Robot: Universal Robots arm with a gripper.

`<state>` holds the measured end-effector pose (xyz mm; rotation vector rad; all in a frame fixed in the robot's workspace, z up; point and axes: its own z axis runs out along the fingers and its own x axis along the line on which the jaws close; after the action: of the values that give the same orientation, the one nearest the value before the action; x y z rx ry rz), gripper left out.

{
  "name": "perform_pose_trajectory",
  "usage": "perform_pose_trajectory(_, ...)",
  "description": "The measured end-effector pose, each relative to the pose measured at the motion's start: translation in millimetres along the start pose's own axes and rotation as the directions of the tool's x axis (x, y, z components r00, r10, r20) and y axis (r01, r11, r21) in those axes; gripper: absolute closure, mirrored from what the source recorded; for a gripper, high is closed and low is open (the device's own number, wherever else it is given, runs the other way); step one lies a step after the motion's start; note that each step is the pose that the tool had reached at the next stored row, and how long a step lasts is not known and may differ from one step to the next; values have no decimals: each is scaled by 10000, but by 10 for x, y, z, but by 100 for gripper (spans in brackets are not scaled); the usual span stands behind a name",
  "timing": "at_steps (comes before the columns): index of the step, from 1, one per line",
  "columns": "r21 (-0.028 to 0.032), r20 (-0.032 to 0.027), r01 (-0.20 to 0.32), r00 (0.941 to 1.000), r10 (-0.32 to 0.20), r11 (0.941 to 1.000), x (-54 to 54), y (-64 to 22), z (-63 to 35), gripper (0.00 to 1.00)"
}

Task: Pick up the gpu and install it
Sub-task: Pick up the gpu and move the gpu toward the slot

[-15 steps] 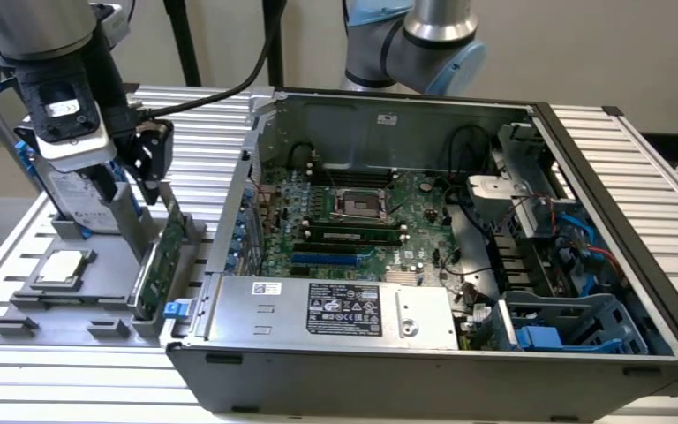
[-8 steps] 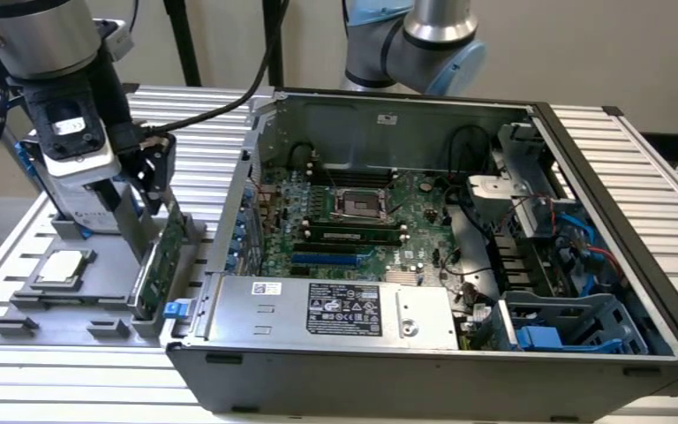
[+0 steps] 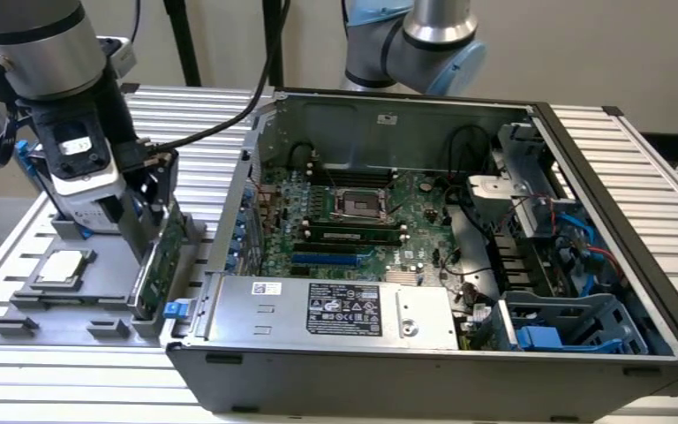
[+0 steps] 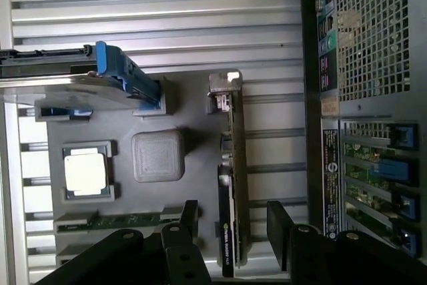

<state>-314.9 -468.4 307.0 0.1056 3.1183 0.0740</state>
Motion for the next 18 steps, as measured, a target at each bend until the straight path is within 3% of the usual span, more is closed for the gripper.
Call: perform_pose_trajectory(18, -1, 2, 1, 10000, -1, 10000, 23, -61, 325, 46)
